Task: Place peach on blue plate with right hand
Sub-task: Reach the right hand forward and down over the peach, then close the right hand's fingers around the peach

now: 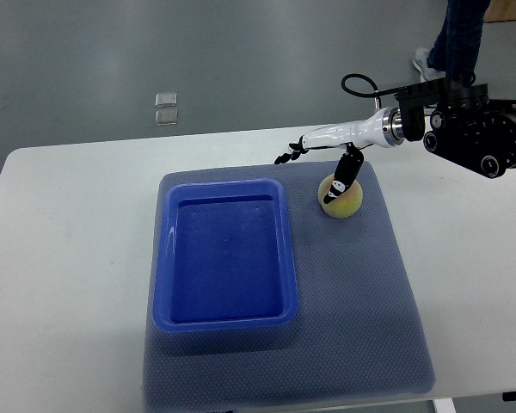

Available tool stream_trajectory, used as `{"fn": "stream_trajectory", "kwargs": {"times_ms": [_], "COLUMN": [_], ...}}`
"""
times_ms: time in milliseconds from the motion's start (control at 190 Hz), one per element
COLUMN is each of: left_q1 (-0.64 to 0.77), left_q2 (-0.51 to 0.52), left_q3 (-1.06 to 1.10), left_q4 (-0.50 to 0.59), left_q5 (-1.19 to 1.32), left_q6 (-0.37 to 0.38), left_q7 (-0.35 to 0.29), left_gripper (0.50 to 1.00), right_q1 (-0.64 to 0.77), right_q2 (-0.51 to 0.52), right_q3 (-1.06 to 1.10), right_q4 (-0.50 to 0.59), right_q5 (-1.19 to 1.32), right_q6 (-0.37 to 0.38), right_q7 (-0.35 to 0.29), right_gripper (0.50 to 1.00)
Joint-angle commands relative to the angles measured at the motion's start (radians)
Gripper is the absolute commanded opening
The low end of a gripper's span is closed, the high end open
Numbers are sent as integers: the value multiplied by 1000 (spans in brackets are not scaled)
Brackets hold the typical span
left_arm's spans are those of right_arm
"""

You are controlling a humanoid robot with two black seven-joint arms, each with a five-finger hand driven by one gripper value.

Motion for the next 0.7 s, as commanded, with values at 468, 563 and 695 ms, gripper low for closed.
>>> {"fn": "stream_trajectory", "kwargs": {"times_ms": [468, 563, 695], "left_q1": [-1, -1, -1], "left_q2": [0, 0, 0], "left_q3": [-2, -2, -2], "left_q4": [-5, -5, -2], "left_q5": [0, 0, 0], "left_q6": [0, 0, 0], "left_q7": [0, 0, 0], "left_gripper": [1000, 1000, 1000], "right_q1": [-1, -1, -3], "right_q2": [48, 48, 49], "right_q3": [-127, -135, -155], "right_q4": [-44, -55, -69], "right_q5": [-62, -72, -96], "right_q6": [-69, -68, -68], "right_q7": [-49, -58, -60], "right_gripper": [924, 924, 921]}}
